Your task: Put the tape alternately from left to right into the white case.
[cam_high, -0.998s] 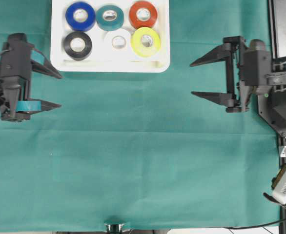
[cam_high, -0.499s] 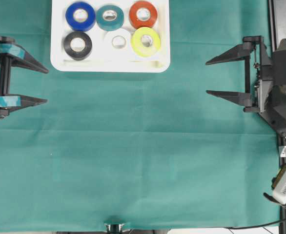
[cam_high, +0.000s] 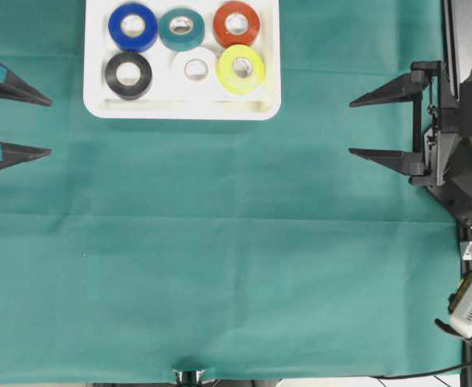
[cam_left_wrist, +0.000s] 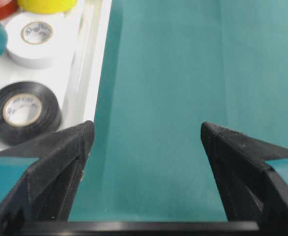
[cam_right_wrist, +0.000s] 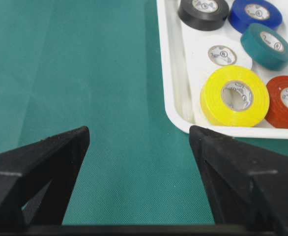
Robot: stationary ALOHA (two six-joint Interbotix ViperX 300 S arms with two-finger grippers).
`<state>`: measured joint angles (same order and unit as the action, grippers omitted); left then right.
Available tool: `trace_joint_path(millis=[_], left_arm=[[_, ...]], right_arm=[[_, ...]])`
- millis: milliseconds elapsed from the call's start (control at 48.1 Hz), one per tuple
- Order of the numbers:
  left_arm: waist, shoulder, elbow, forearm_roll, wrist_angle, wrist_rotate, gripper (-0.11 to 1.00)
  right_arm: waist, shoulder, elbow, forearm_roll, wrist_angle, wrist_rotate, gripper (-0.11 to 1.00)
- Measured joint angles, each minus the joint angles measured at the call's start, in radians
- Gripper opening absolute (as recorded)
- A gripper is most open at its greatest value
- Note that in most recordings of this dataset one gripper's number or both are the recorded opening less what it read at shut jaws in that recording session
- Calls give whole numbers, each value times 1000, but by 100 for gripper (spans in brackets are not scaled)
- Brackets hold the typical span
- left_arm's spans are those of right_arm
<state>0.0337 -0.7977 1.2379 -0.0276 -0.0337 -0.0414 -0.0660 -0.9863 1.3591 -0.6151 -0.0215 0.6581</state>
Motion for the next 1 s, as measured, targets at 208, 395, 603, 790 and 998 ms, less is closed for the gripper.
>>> trace_joint_path(millis=[208, 395, 603, 790, 998], left_arm=[[3, -100, 48, 2, 0, 0, 100], [6, -175, 92, 2, 0, 0, 100], [15, -233, 126, 2, 2, 0, 100], [21, -259, 146, 0, 6, 3, 100], [26, -268, 158, 0, 18, 8, 100]], right_arm=[[0, -15, 18, 0, -2, -2, 87], [0, -40, 32, 0, -2, 0, 87], [0, -63, 58, 0, -2, -2, 87], [0, -72, 69, 0, -3, 0, 87], [0, -74, 69, -2, -3, 0, 87]])
